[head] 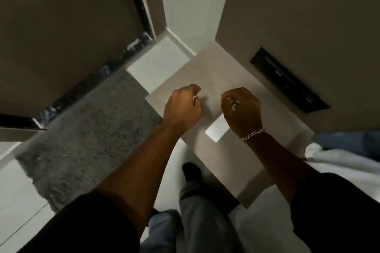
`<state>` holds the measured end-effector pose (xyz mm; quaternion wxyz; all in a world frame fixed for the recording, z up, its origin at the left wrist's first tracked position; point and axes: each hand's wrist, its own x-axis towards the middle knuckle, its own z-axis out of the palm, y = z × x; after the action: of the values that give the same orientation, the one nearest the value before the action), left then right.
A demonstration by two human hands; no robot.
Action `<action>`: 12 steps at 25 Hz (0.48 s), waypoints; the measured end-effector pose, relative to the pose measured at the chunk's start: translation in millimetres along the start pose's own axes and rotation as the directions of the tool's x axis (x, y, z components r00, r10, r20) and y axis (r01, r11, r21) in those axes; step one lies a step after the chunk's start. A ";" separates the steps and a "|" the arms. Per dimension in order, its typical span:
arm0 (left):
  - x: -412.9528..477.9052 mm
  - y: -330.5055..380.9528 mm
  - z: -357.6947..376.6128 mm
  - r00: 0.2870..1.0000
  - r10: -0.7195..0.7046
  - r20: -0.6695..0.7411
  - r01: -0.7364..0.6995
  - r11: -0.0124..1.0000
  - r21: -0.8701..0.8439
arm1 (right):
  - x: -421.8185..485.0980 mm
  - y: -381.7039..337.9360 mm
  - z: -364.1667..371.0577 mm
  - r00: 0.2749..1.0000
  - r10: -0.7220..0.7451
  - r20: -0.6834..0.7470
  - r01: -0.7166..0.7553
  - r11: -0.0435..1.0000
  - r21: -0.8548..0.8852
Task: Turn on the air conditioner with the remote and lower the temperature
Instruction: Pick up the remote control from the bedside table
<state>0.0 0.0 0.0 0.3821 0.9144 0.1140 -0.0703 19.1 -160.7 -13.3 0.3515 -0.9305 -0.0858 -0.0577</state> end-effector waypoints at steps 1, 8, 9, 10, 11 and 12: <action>6.6 -9.2 20.2 0.999 -0.032 0.040 0.033 0.999 -0.019 | -7.6 19.3 9.9 0.999 0.041 -0.026 -0.041 0.999 -0.022; 39.3 -37.9 143.3 0.946 -0.157 0.284 0.146 0.987 0.060 | -46.4 105.9 70.9 0.761 0.649 0.010 -0.649 0.761 0.000; 40.5 -37.8 151.8 0.948 -0.171 0.268 0.169 0.985 0.029 | -46.7 106.4 77.2 0.716 0.697 0.026 -0.698 0.715 0.037; 42.3 -38.0 158.8 0.949 -0.197 0.248 0.205 0.979 -0.010 | -45.7 105.8 83.0 0.680 0.733 0.031 -0.732 0.676 0.080; 44.6 -37.2 163.9 0.949 -0.222 0.225 0.237 0.971 -0.041 | -44.1 104.8 86.8 0.646 0.763 0.027 -0.758 0.637 0.140; 46.4 -34.5 166.8 0.945 -0.244 0.218 0.262 0.963 -0.058 | -41.9 104.7 88.9 0.614 0.789 0.020 -0.777 0.599 0.195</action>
<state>28.8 -88.5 -150.1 0.4187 0.8624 0.1927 -0.2095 3.2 -183.9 -154.1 0.4284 -0.8344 0.3377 0.0788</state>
